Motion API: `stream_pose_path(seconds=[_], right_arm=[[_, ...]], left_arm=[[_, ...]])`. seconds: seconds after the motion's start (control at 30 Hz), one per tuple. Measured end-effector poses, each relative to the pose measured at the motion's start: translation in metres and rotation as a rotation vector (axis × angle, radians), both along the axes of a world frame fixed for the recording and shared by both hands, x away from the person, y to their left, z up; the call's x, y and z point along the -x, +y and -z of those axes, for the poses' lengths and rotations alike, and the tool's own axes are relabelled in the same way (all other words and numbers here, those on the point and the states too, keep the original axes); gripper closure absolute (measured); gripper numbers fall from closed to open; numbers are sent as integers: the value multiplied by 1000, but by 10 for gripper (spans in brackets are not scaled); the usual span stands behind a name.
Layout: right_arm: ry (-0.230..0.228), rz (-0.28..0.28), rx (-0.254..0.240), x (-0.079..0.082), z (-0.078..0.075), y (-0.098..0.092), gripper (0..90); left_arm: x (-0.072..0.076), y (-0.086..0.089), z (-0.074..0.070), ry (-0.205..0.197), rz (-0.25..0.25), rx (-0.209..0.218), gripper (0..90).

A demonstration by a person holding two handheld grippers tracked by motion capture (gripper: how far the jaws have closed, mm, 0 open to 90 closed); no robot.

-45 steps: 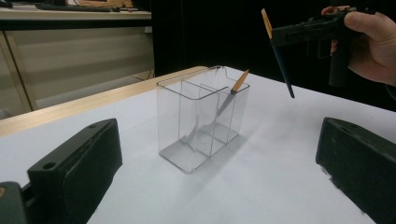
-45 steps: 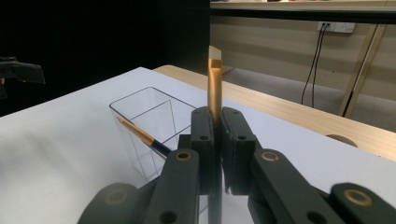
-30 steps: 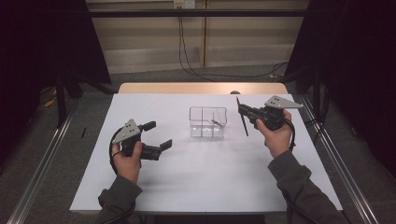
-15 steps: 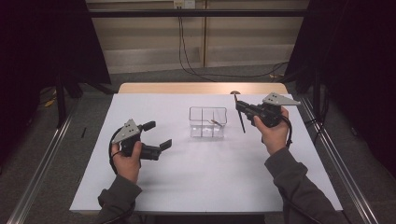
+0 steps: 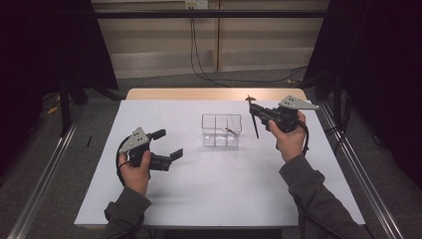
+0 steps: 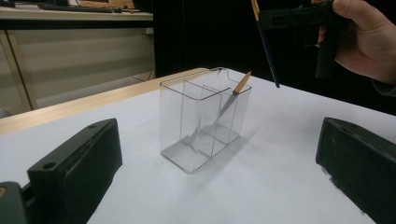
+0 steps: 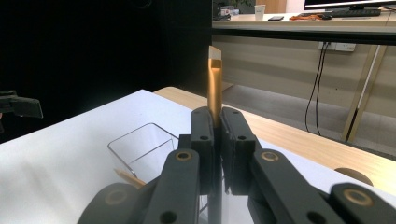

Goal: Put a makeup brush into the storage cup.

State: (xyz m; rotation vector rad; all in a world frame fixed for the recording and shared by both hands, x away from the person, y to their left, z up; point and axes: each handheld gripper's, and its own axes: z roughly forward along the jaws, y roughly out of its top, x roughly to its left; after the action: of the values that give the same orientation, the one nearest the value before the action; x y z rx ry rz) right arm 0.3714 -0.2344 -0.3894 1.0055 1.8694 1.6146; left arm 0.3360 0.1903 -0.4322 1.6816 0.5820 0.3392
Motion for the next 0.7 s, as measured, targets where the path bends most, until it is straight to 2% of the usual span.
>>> stream_pose_path(seconds=[0.3,0.7], right_arm=[[-20,-3,-2,-5,-5,3,847],[-25,2,-12,-10,-7,7,847]], left_arm=[[0,2,0,-1,-9,-1,1],[-1,3,0,-4,-4,2,1]])
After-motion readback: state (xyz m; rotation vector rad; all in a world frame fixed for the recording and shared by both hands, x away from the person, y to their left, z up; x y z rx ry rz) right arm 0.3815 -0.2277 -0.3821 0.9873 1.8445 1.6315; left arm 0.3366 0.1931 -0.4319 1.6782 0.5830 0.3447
